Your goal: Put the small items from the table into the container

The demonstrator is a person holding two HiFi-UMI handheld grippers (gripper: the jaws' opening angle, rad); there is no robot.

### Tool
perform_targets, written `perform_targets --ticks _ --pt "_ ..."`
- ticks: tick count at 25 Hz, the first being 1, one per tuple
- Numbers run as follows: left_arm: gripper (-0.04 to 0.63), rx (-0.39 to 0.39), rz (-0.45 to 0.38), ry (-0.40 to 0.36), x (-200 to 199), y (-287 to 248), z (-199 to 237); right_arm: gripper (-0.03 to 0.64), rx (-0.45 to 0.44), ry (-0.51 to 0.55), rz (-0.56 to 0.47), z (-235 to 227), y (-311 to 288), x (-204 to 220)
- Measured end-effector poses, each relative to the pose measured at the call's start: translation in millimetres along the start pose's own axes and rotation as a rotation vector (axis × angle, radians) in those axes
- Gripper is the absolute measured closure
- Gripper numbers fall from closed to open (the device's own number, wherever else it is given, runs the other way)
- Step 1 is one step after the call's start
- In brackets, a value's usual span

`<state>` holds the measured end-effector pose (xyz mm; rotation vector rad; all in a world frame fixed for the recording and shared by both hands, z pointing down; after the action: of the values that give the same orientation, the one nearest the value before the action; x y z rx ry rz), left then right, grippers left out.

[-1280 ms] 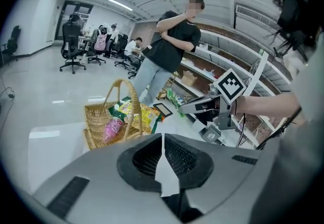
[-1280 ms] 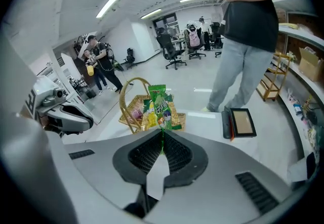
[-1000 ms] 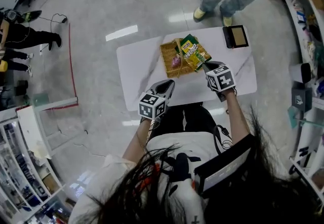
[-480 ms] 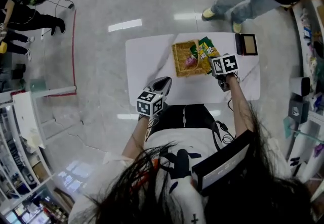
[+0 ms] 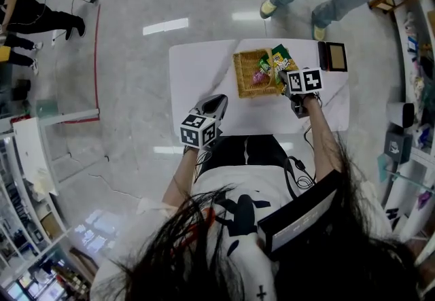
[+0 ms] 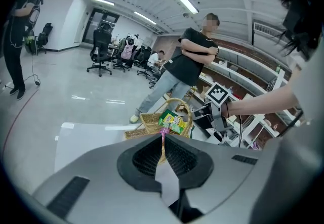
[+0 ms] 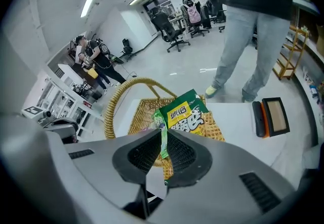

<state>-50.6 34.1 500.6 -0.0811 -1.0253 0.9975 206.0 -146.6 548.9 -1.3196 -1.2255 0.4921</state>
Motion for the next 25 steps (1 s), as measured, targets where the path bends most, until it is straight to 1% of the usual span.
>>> perform_targets --ticks 6,11,19,21,25 --pt "0.584 0.025 0.004 -0.016 -6 -6 -1 0.591 0.039 -0.089 -0.073 -8 18 5" --pt "0.584 0.048 0.018 -0.028 -7 -8 -5 0.591 0.063 -0.133 -0.152 -5 46 18" --pt "0.584 0.108 0.045 -0.074 -10 -5 -7 0.591 0.055 -0.242 -0.284 15 86 41" --pt "0.584 0.133 0.056 -0.086 -9 -4 -8 0.591 0.064 -0.273 -0.307 21 94 50" --pt "0.584 0.164 0.078 -0.108 -8 1 -7 0.591 0.056 -0.318 -0.331 39 101 69"
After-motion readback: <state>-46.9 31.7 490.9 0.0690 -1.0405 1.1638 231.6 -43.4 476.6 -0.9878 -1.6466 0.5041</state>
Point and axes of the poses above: the fingertips, and each gripper's own axes: y backward along the fingers, z to its left, x out of its underside, the point moved 9 cm from there along y, backward along the fingers, and after that the axes turned 13 degrees about x, right-handed, at the moved point
